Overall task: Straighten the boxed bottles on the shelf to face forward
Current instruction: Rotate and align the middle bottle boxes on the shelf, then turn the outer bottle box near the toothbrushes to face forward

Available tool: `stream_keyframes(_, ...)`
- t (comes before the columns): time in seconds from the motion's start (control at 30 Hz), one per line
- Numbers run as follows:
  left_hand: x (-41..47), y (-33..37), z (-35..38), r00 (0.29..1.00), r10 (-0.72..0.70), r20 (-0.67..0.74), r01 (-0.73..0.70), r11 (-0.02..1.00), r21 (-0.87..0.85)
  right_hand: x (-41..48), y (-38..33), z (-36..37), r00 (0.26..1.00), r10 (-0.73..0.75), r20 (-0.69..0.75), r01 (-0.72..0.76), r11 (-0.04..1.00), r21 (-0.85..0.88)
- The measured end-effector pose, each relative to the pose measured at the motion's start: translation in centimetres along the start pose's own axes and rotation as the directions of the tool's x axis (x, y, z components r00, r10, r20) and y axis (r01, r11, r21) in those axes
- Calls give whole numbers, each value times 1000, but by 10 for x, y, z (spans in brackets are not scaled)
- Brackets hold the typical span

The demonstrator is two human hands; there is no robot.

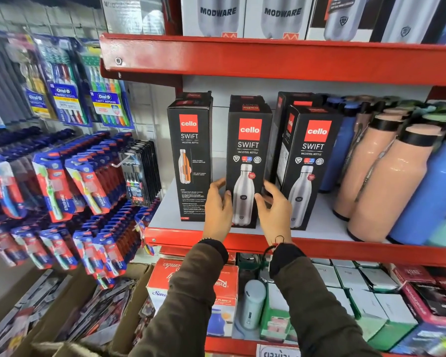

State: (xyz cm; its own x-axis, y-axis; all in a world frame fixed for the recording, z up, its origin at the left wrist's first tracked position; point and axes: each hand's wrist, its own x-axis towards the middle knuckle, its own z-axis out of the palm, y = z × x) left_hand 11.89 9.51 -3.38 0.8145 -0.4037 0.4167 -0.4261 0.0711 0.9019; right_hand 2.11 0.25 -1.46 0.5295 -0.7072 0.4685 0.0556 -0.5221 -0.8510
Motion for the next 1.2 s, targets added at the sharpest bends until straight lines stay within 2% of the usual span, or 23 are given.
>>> stream_keyframes(0.17,-8,6,-9,992,77,-103,-80,996,-31,-6,1,5,969,-65,-239,71,997,13)
stream_keyframes(0.23,-9,10,-18,981,117,-156,-126,991,-51,-9,-5,9,953,-96,-288,104,995,11)
stream_keyframes(0.4,-1,11,-47,916,211,-340,-234,972,-27,-20,-33,37,951,-182,-250,203,977,61)
stream_keyframes(0.5,7,3,-65,890,214,-402,-219,975,34,-25,-42,63,973,-195,-121,207,973,102)
stream_keyframes(0.57,12,-4,-78,898,219,-383,-209,976,67,-30,-43,82,992,-117,41,109,982,155)
stream_keyframes(0.63,16,-10,-89,934,178,-309,-174,984,40,-32,-41,99,986,-53,158,33,992,124)
stream_keyframes(0.77,20,-10,-103,992,-80,-101,66,989,-134,-31,-38,122,980,53,189,-52,999,-12)
stream_keyframes(0.9,28,-23,-110,990,-128,49,136,968,-209,-29,-36,130,981,107,163,-107,994,-10)
stream_keyframes(0.97,30,-21,-113,984,-176,28,177,940,-291,-28,-35,131,982,116,148,-119,993,10)
stream_keyframes(1.03,28,-15,-117,985,-171,-15,155,922,-356,-28,-34,132,983,114,147,-118,993,18)
stream_keyframes(1.2,23,-8,-126,976,-130,-175,58,930,-364,-23,-42,127,990,26,137,-28,999,18)
